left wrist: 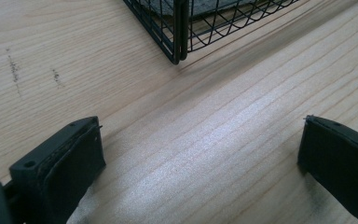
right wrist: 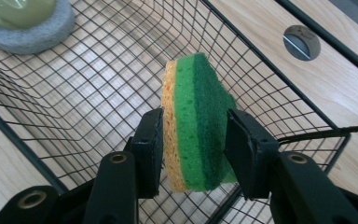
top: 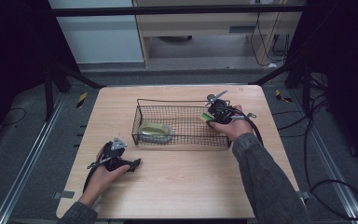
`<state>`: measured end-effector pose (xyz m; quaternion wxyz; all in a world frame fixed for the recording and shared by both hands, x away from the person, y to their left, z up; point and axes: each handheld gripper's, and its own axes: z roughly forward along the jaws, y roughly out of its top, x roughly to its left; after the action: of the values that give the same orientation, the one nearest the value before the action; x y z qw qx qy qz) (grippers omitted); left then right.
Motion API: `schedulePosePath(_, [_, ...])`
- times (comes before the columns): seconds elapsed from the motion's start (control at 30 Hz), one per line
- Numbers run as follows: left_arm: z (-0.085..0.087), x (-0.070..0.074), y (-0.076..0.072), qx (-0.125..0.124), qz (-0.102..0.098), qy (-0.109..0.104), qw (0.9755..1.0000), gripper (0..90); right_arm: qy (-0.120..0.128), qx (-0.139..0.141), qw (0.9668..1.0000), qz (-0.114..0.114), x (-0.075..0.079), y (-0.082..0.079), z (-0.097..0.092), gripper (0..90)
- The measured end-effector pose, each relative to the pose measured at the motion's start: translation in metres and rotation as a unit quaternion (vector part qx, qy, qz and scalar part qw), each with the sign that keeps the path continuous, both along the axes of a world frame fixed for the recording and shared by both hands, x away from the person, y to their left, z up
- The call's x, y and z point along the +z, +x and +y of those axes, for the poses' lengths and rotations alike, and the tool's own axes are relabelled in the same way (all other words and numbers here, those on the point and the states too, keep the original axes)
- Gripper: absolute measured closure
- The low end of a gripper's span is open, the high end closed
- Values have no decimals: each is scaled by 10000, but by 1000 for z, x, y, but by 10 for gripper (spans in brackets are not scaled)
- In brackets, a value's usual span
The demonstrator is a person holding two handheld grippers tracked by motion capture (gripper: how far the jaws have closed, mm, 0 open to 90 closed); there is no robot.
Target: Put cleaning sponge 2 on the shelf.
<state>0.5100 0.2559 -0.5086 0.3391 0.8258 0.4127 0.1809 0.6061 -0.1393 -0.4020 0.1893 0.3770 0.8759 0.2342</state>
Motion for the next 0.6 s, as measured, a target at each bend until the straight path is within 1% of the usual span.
schedulePosePath(0.17, [0,0,0,0,0,0,10000,0,39,58,10000,62,0,-2,4,529])
schedulePosePath(0.3, [0,0,0,0,0,0,10000,0,78,92,9999,97,0,-4,7,516])
schedulePosePath(0.43, [0,0,0,1,0,-1,10000,0,97,80,9999,87,2,-6,8,507])
schedulePosePath(0.6, [0,0,0,6,-3,-11,10000,0,184,12,9998,23,8,-8,5,460])
